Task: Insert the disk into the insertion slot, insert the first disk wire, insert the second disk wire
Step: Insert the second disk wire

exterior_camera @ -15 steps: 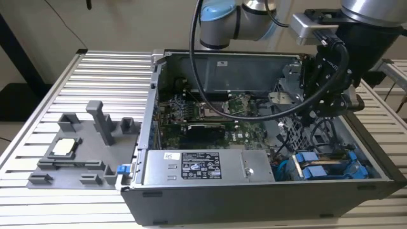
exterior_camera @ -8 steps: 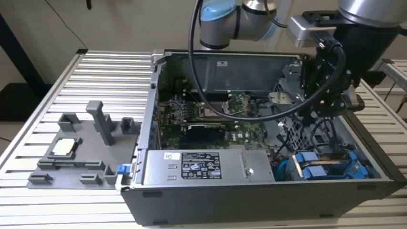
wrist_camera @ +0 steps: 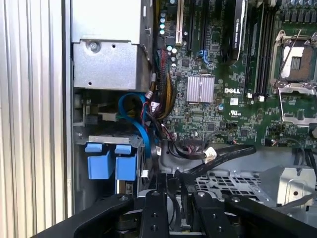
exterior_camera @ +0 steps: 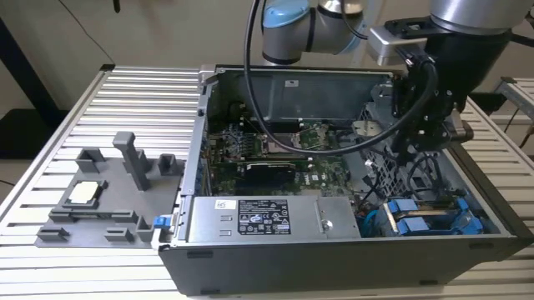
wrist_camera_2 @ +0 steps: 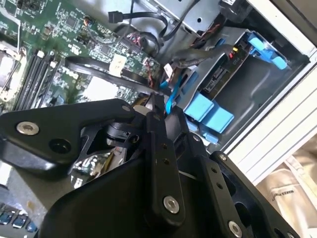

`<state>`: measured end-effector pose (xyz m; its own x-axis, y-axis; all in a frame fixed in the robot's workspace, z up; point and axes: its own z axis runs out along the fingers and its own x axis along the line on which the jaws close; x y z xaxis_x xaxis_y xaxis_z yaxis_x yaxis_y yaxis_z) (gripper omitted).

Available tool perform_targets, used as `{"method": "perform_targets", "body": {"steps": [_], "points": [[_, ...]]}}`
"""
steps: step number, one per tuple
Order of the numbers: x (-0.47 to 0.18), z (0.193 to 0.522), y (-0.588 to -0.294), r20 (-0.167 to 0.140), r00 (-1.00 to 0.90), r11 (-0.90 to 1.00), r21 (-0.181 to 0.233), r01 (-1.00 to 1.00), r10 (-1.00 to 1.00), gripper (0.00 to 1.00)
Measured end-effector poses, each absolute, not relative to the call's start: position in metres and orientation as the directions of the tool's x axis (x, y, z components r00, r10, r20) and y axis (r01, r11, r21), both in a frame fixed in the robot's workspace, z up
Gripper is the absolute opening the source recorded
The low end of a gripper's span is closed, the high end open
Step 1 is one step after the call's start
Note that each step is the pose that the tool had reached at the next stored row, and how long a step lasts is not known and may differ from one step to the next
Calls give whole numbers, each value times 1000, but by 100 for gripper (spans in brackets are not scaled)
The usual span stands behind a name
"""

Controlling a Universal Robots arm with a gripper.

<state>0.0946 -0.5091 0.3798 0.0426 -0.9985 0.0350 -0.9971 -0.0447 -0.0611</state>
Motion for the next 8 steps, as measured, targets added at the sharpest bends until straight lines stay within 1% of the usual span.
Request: {"method": "perform_targets", "body": {"steps": [4, 8], "points": [[91, 377, -505, 60, 48, -52, -69, -996, -997, 27], [88, 373, -504, 63, 52, -57, -84, -995, -997, 27]]}}
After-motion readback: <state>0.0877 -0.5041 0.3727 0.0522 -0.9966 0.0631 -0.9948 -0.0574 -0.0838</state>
